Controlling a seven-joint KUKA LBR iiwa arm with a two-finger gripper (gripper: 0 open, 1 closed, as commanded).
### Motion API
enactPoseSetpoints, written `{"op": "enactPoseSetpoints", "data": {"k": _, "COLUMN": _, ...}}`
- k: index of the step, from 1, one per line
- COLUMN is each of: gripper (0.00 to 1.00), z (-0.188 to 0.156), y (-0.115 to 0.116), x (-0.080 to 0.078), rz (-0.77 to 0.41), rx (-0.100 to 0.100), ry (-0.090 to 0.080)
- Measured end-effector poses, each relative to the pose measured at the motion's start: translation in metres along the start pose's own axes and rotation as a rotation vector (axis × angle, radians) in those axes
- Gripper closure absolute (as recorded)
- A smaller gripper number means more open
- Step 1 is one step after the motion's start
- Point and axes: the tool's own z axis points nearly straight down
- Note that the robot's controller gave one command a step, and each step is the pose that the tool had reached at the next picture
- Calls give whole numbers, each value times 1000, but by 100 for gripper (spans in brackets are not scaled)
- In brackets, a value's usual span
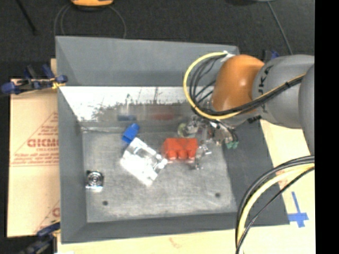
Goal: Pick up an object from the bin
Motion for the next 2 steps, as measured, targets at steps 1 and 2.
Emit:
{"op": "enactPoseSetpoints", "data": {"k": 1, "gripper": 100, "z": 4, "y": 1, "x": 0, "rz": -3, "rx": -1, "ry": 1}}
{"op": "enactPoseSetpoints", "data": {"k": 2, "gripper": 100, "z": -180, "y": 54, "x": 68, "rz": -107, "rx": -3, "ry": 0}}
